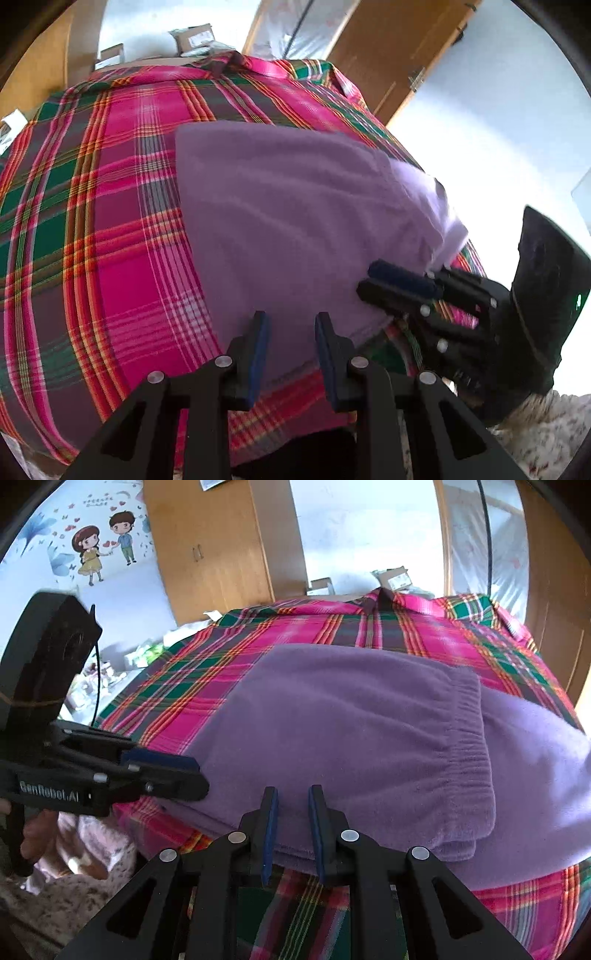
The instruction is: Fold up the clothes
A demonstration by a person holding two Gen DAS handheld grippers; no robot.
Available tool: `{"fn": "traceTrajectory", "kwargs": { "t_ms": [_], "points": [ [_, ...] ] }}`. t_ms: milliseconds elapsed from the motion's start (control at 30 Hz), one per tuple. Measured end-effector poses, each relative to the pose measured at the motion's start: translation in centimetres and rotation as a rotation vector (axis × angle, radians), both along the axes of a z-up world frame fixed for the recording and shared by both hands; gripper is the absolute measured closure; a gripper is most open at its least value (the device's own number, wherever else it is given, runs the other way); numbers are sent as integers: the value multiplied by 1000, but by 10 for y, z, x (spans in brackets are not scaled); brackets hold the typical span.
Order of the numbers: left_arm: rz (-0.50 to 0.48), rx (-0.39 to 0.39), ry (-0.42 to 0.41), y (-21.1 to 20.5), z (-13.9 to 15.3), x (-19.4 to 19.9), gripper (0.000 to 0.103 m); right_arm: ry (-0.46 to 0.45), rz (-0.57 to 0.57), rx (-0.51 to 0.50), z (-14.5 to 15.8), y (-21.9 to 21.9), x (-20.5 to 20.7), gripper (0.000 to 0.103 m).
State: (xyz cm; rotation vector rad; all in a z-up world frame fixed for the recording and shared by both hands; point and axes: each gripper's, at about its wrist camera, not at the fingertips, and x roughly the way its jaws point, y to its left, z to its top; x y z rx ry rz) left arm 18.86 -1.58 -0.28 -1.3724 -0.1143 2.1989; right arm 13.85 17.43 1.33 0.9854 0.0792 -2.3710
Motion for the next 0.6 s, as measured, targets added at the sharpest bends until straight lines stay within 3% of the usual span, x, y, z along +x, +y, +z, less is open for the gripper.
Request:
{"fn": "traceTrajectory", "kwargs": {
  "t_ms": [100,333,500,600],
  "points": [
    [-31,-17,-1,2,4,-3,77,-1,3,-10,4,4,-4,85],
    [-55,38,-22,3,4,-14,77,48,-59,49,28,11,-63,85],
    [-86,47,-24,6,4,-16,77,-13,-64,131,12,6,-103,85],
    [-100,59,-25,6,3,-18,77,-72,-76,134,2,11,-122,90]
  ]
}}
